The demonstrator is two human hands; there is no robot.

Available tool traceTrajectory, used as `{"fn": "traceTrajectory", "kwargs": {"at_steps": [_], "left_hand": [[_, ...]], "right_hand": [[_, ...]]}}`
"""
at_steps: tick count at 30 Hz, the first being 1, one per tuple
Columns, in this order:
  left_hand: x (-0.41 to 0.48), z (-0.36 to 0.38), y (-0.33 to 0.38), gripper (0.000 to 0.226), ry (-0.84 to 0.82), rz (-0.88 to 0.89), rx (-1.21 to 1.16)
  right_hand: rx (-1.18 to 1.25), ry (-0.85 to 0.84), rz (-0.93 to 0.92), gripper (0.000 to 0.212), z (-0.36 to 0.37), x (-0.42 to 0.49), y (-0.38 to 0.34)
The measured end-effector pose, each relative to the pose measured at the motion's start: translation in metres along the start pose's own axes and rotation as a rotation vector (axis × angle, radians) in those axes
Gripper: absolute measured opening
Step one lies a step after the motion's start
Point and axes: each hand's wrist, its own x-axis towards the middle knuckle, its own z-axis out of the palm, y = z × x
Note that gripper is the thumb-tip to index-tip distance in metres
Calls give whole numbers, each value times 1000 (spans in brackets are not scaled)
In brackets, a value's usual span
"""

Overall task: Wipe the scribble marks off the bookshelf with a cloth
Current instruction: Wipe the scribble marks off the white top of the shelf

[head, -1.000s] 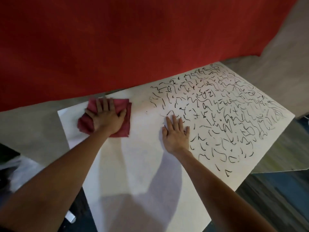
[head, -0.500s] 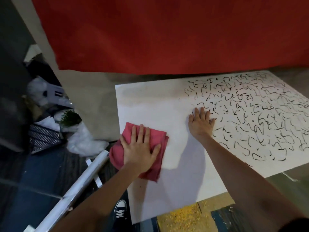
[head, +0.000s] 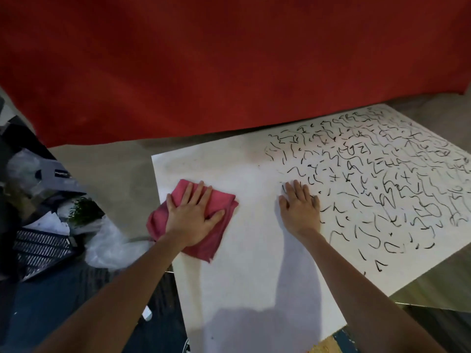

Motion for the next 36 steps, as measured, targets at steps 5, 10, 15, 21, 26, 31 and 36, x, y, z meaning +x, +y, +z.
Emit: {"fn": "traceTrajectory", "kwargs": {"at_steps": [5,10,15,21,26,31,36], "left_hand": [[72,-8,-33,73,39,-26,-21],[136,-17,-58,73,30,-49,3],[173,-26,-59,68,79,-93,-43],[148,-17,1,70,0,-14,-8],[164,-17,26,73,-32,247,53],[224,-26,45,71,-45,97,-24],[175,-17,63,73,-46,327,26]], "right_hand": [[-3,9,45,52,2,-1,-1],[-2,59,80,85,5,-3,-4],[49,110,98,82,9,1,-4],[67,194,114,69,14,5,-5],[74,192,119,69,13,5,-7],[103,150,126,76,7,6,-8],[98,127,149,80,6,5,-8]]}}
